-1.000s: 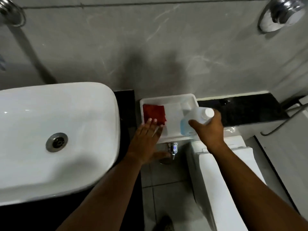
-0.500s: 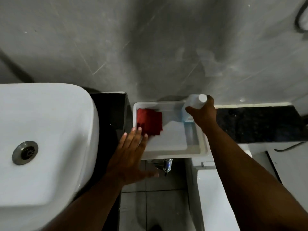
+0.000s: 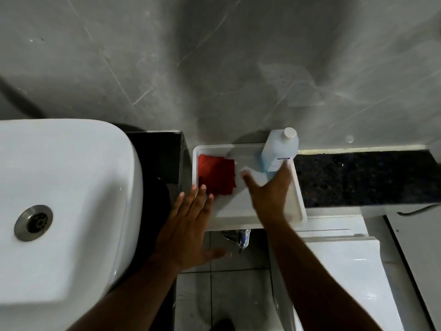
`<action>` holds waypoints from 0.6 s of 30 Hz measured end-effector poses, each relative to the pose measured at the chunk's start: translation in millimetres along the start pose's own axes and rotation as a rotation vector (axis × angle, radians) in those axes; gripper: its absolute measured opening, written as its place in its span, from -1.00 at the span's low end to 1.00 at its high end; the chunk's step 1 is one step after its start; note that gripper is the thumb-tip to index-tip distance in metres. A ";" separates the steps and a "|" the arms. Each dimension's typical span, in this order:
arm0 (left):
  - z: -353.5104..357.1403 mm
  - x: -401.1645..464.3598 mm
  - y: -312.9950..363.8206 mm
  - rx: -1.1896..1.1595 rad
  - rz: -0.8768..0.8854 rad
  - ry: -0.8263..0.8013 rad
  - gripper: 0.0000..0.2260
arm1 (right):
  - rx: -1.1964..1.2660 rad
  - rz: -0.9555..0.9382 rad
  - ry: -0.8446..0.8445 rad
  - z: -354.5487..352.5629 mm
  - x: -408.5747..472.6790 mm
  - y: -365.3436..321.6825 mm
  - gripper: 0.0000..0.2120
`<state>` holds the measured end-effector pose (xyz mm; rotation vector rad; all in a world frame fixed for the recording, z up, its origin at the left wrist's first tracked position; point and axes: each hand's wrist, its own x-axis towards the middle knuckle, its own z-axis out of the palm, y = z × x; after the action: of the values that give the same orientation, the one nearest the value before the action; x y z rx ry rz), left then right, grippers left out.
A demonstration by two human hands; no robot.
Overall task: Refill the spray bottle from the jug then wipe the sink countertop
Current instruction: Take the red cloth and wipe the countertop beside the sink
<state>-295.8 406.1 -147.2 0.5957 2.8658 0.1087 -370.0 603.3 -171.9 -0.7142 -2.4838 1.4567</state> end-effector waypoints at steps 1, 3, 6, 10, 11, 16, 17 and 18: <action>0.0 -0.3 0.7 0.001 0.000 -0.006 0.09 | -0.055 -0.060 -0.089 13.8 -14.9 0.3 -0.02; 0.6 0.1 1.1 -0.003 -0.009 -0.011 0.08 | -0.206 -0.209 -0.255 41.6 -22.7 -0.1 -0.10; 3.6 2.9 0.7 -0.011 -0.018 -0.024 0.09 | -0.493 -0.467 -0.435 72.2 -2.7 -4.7 -0.16; 7.5 3.7 -0.1 -0.044 -0.026 -0.019 0.09 | -0.786 -0.677 -0.656 99.1 13.3 6.1 -0.14; 7.7 3.6 -0.3 -0.048 -0.027 -0.011 0.08 | -0.810 -0.692 -0.668 102.9 13.9 10.9 -0.14; 4.8 1.8 0.3 -0.017 -0.013 0.013 0.06 | -0.798 -0.706 -0.624 110.9 11.1 25.7 -0.22; 4.2 1.0 0.4 -0.013 -0.011 0.004 0.06 | -0.794 -0.715 -0.609 111.6 11.2 26.7 -0.24; 3.8 1.0 0.6 -0.007 -0.006 0.000 0.06 | -0.792 -0.724 -0.601 111.4 12.2 26.0 -0.27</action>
<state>-295.7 407.1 -151.0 0.5854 2.8663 0.1184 -414.7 533.6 -251.7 0.6408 -3.2247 0.4252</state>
